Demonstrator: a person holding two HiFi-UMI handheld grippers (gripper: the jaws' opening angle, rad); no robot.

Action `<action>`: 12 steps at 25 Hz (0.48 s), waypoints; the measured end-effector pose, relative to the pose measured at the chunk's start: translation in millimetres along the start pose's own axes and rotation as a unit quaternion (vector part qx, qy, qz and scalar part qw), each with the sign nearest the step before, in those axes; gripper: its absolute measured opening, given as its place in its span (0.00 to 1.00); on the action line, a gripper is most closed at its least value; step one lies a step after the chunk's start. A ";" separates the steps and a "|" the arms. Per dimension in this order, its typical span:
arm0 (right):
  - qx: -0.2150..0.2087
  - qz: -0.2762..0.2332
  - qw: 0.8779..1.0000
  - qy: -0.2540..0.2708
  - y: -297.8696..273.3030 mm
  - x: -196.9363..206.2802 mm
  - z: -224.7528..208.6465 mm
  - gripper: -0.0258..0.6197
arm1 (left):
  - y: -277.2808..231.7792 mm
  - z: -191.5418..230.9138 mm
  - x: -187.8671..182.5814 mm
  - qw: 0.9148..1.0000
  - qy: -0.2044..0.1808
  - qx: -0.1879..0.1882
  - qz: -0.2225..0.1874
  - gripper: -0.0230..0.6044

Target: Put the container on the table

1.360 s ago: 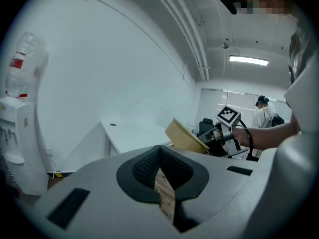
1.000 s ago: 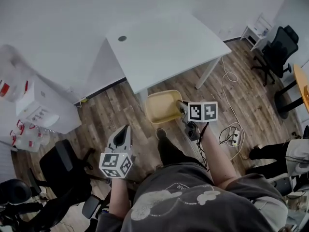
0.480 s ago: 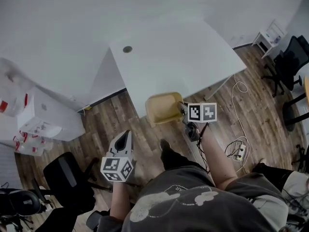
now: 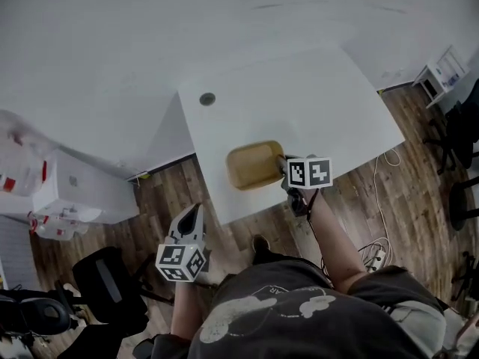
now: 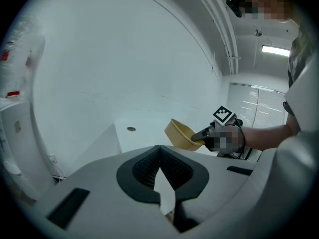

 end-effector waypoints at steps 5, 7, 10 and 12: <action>-0.002 0.010 1.000 0.005 -36.3 -30.3 -7.5 0.04 | -35.1 11.2 -13.9 1.000 -0.014 -0.011 0.009 0.03; -0.005 0.016 1.000 0.013 -48.3 -37.9 -3.5 0.04 | -43.1 16.5 -20.0 1.000 -0.018 -0.014 0.011 0.03; -0.002 0.021 0.999 0.027 -65.3 -48.7 1.3 0.04 | -52.9 26.9 -28.8 1.000 -0.019 -0.016 0.009 0.03; 0.000 0.021 0.999 0.026 -75.8 -54.2 4.8 0.04 | -58.9 35.9 -33.5 1.000 -0.023 -0.013 0.009 0.03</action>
Point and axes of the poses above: the fingertips, and each gripper's own axes: y backward along the fingers, z to its left, x out of its underside, the point moved 3 cm from there along y, backward along the fingers, and after that the axes turned 2 degrees about -z, right-handed, at the moved point
